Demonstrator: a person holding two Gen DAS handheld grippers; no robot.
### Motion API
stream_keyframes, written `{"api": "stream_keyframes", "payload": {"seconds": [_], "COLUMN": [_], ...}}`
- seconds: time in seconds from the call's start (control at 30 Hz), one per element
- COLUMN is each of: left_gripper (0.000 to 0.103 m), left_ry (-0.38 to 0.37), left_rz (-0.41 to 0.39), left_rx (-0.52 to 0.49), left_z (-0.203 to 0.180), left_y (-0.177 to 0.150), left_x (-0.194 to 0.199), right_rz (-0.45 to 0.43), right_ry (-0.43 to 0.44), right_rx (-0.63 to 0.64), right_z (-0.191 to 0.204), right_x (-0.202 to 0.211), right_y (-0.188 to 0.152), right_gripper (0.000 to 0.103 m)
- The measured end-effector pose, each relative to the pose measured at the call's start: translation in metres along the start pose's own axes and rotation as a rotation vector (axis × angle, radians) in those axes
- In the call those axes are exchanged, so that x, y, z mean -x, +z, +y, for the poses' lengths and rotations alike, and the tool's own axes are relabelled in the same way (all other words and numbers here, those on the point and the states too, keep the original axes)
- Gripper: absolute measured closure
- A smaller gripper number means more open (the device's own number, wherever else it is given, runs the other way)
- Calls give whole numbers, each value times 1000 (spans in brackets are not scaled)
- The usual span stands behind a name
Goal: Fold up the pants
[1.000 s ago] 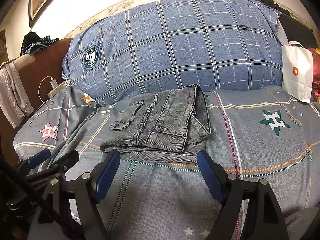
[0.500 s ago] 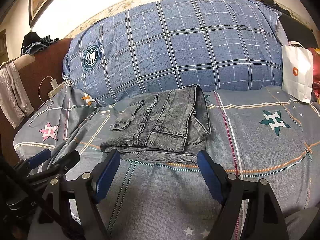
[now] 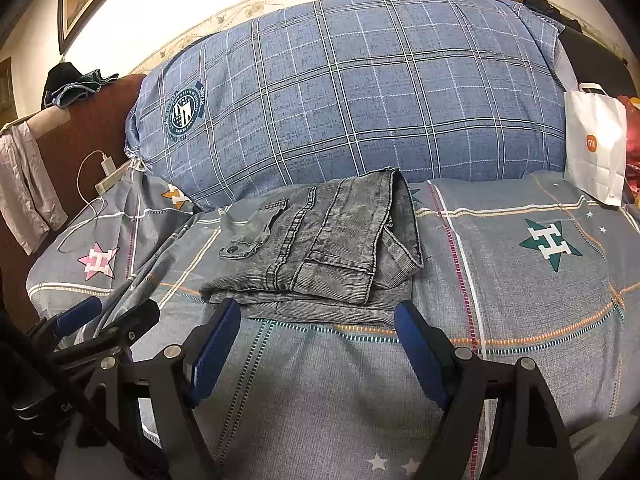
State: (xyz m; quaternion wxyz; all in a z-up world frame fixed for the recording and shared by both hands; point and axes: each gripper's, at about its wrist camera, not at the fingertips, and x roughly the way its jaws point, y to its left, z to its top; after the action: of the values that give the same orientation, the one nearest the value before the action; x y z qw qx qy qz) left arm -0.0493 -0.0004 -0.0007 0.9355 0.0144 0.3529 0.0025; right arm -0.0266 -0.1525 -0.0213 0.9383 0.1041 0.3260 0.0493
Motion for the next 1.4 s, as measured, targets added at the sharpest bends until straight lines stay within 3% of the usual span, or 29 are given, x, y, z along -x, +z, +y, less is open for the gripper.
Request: {"api": "stream_keyframes", "payload": {"seconds": [1.4], "left_gripper": [17], "left_ry": [-22], "left_rz": [32], "left_rx": [-24], "left_z": [-6], "left_y": [-1], "left_x": [-5], "right_rz": [15], "right_ry": [2], "right_rx": [9], "right_z": [-2], "right_x": [-3], "right_y": [1], "right_gripper": [19]}}
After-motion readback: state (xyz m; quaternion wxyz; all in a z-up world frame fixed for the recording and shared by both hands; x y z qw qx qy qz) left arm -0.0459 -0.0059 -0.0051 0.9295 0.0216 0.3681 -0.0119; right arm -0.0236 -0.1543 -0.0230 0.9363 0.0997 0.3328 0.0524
